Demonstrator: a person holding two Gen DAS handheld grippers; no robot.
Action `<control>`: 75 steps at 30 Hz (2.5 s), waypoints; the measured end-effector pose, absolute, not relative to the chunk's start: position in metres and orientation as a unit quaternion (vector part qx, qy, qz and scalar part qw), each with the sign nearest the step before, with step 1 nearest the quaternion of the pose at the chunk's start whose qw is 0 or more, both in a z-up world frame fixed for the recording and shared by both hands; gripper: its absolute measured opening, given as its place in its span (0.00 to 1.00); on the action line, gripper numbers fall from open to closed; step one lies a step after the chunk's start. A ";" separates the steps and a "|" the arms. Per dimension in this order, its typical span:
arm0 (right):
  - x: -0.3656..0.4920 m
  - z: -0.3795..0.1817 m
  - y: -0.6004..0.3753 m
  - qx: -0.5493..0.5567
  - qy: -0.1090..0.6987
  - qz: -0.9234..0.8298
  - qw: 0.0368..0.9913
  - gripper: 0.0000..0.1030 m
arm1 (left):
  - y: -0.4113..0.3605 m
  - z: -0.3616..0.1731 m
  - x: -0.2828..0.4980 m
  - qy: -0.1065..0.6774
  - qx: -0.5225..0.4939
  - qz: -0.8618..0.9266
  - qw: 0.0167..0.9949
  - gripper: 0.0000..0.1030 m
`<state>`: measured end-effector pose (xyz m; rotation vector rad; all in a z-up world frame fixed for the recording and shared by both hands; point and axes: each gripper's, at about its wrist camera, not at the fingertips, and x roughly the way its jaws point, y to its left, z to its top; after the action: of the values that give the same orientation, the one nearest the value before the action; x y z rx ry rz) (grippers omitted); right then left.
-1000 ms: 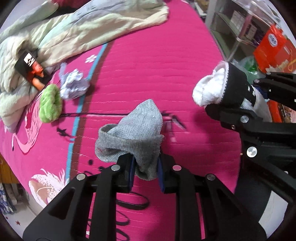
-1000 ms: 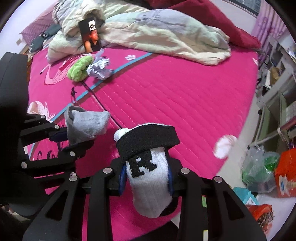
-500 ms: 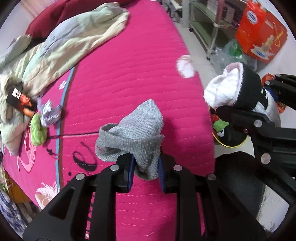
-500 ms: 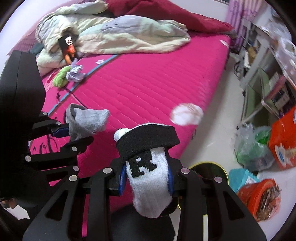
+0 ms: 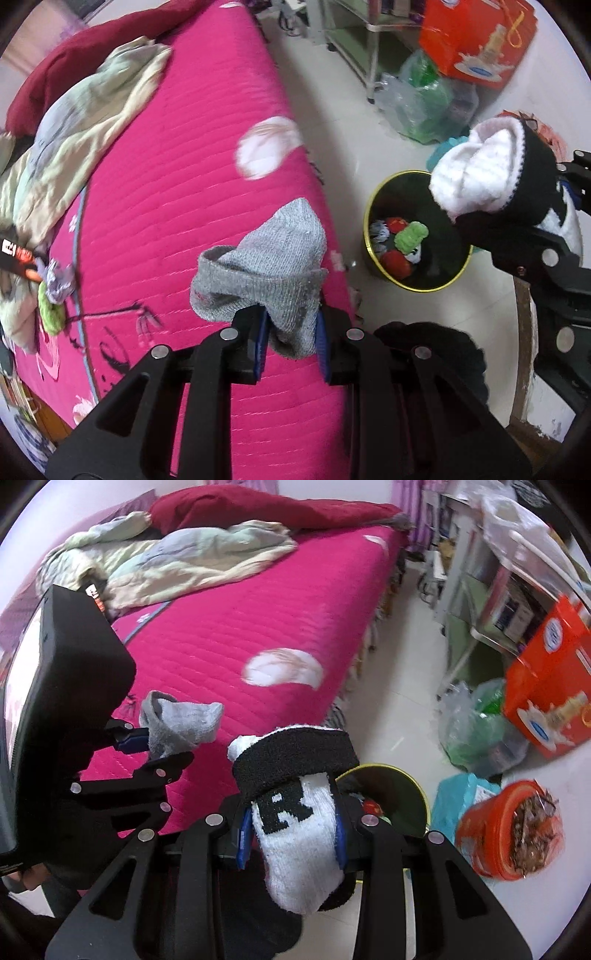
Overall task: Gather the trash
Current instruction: 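Carry the grey and white socks with both grippers over the black bin, then open the left gripper while the right gripper opens, dropping both socks into the bin, then move both grippers back over the bed toward the green sock and paper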
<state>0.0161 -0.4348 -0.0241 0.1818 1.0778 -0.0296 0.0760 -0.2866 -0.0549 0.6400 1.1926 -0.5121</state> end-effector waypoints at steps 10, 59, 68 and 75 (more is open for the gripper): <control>-0.028 -0.035 -0.494 0.121 0.513 -0.075 0.847 0.30 | -0.358 -0.073 0.055 0.536 0.325 -0.293 0.722 0.24; -0.002 -0.076 -0.513 0.124 0.560 -0.113 0.811 0.67 | -0.337 -0.075 0.078 0.535 0.344 -0.284 0.717 0.77; 0.030 -0.054 -0.455 0.080 0.560 -0.072 0.821 0.70 | -0.270 -0.050 0.089 0.539 0.310 -0.263 0.738 0.78; 0.065 -0.034 -0.396 0.035 0.553 -0.026 0.832 0.71 | -0.217 -0.036 0.099 0.538 0.286 -0.231 0.759 0.78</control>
<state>0.0651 -0.3965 -0.0343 0.0751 1.1728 -0.0549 0.0987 -0.2168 -0.0357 0.6236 1.1718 -0.5026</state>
